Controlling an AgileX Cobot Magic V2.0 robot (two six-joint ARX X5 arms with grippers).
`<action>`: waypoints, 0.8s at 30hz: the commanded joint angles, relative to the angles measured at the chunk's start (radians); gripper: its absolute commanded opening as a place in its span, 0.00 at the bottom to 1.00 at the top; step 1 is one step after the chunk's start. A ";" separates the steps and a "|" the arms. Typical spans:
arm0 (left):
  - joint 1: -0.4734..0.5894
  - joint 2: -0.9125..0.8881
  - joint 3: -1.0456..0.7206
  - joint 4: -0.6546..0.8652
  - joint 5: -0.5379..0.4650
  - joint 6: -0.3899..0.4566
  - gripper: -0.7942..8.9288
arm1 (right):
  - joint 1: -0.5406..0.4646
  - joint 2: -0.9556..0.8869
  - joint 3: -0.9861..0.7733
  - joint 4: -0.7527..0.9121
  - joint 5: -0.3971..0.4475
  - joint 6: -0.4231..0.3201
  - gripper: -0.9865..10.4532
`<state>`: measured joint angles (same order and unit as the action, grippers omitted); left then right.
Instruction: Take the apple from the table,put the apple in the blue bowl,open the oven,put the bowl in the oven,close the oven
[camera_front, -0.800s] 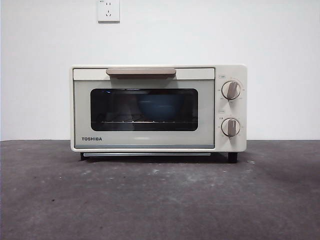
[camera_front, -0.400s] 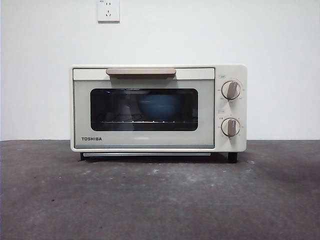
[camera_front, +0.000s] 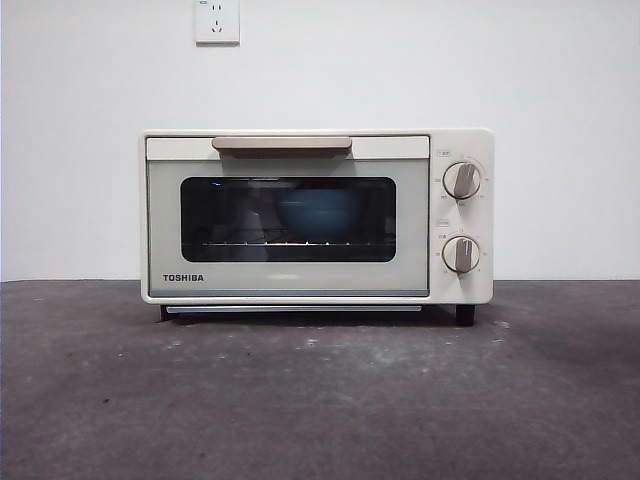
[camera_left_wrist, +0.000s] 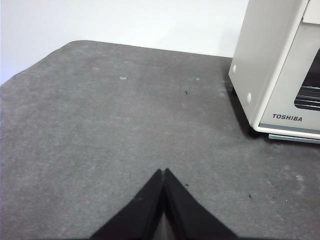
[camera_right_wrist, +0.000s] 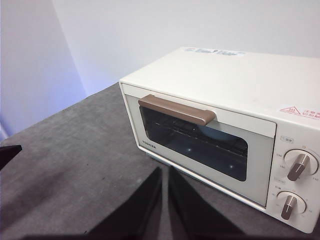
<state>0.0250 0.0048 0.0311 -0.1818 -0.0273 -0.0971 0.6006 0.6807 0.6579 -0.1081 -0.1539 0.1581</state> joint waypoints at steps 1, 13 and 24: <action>0.002 -0.002 -0.024 -0.003 -0.001 -0.009 0.09 | -0.015 -0.026 0.003 0.001 0.017 -0.026 0.09; 0.002 -0.002 -0.024 -0.003 -0.001 -0.009 0.09 | -0.418 -0.274 -0.107 -0.063 0.024 -0.094 0.09; 0.002 -0.002 -0.024 -0.004 -0.001 -0.009 0.09 | -0.576 -0.539 -0.451 0.138 0.032 -0.114 0.09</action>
<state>0.0250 0.0048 0.0311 -0.1818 -0.0273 -0.0971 0.0254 0.1490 0.2115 0.0132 -0.1257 0.0551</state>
